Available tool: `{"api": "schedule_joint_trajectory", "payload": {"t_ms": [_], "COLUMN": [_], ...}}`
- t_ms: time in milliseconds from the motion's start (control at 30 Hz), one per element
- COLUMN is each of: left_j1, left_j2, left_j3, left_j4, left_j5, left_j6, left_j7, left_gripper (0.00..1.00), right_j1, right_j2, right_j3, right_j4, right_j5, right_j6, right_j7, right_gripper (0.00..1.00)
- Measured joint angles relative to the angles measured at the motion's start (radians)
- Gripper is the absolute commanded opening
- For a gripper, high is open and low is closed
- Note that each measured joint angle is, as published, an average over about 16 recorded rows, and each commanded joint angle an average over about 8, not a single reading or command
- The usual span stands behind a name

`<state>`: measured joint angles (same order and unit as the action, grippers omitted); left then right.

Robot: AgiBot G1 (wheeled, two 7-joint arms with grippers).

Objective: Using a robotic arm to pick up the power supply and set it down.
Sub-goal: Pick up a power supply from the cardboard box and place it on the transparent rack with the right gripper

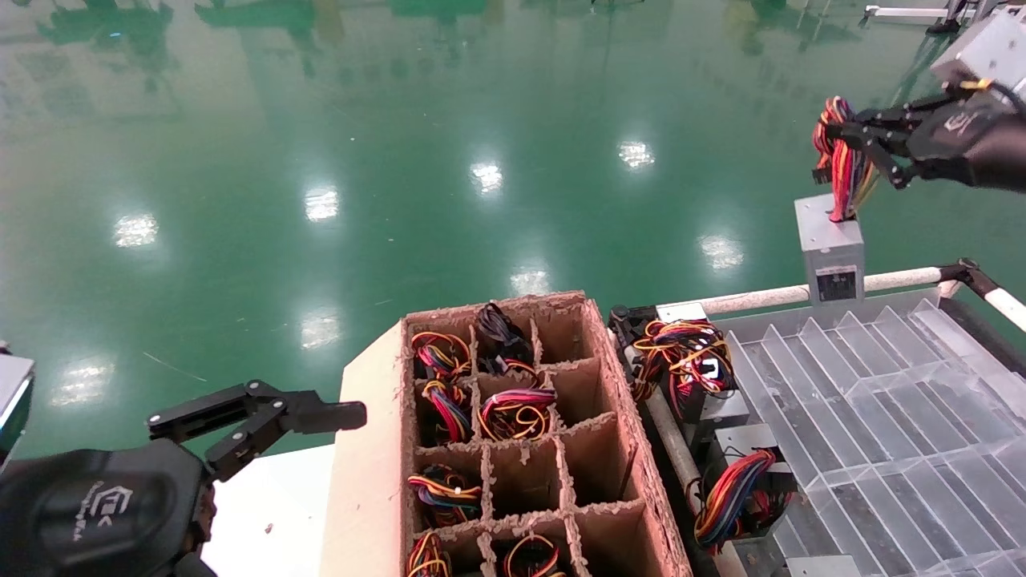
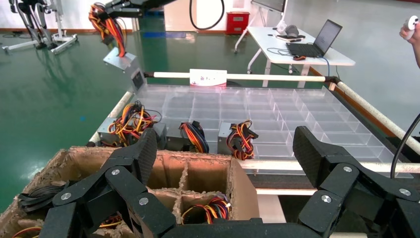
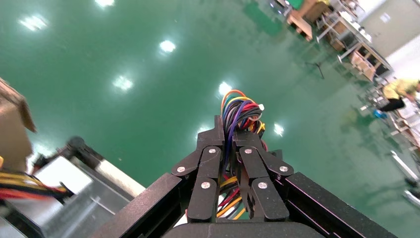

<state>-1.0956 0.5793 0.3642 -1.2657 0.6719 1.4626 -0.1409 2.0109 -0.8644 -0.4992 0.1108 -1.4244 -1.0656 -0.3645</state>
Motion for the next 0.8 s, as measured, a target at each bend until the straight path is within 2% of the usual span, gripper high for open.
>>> {"api": "schedule_joint_trajectory", "payload": {"t_ms": [367, 800], "left_j1": [0.000, 0.000], "left_j2": [0.000, 0.000], "left_j3": [0.000, 0.000], "left_j4": [0.000, 0.000], "left_j5": [0.000, 0.000], "left_j6": [0.000, 0.000], "left_j7": [0.000, 0.000], "left_gripper": [1.00, 1.00], "right_j1": [-0.039, -0.054], "right_j2": [-0.045, -0.109], "right_j3": [-0.004, -0.024], "right_j4": [-0.067, -0.102], "right_j5": [-0.007, -0.033], "right_j6": [0.022, -0.009], "right_j7": [-0.083, -0.082], "right_gripper": [0.00, 0.00]}}
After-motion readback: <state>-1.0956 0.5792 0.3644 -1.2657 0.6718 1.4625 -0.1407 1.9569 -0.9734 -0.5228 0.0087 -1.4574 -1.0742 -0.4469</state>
